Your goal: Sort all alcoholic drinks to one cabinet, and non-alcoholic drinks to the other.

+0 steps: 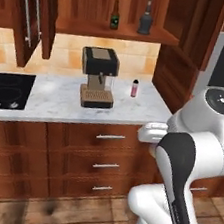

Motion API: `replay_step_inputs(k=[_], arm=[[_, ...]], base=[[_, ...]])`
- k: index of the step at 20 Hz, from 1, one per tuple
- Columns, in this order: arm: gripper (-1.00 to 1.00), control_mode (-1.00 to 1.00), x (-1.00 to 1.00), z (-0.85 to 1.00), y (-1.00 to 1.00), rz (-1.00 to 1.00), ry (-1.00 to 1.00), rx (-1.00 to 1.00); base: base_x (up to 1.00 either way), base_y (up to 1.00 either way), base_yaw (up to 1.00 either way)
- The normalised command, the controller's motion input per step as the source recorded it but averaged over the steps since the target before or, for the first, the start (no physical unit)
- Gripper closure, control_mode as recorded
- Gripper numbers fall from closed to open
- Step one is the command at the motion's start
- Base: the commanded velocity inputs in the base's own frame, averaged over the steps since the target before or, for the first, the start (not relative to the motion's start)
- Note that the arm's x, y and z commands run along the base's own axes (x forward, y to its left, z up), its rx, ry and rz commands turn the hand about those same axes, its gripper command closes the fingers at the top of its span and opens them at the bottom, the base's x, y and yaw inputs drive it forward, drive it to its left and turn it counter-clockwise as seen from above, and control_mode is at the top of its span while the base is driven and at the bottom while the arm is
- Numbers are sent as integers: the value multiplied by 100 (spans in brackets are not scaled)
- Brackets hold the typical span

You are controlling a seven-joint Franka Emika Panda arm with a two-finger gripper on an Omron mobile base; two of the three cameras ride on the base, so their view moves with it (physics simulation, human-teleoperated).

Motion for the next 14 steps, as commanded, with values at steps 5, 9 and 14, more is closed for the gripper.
replay_step_inputs(k=[5, 9, 14], arm=[[100, 100, 0, 0, 0, 0, 0, 0], [100, 100, 0, 0, 0, 0, 0, 0], [100, 100, 0, 0, 0, 0, 0, 0]], base=[[-38, 100, 0], [-29, 100, 0], [-9, 100, 0]])
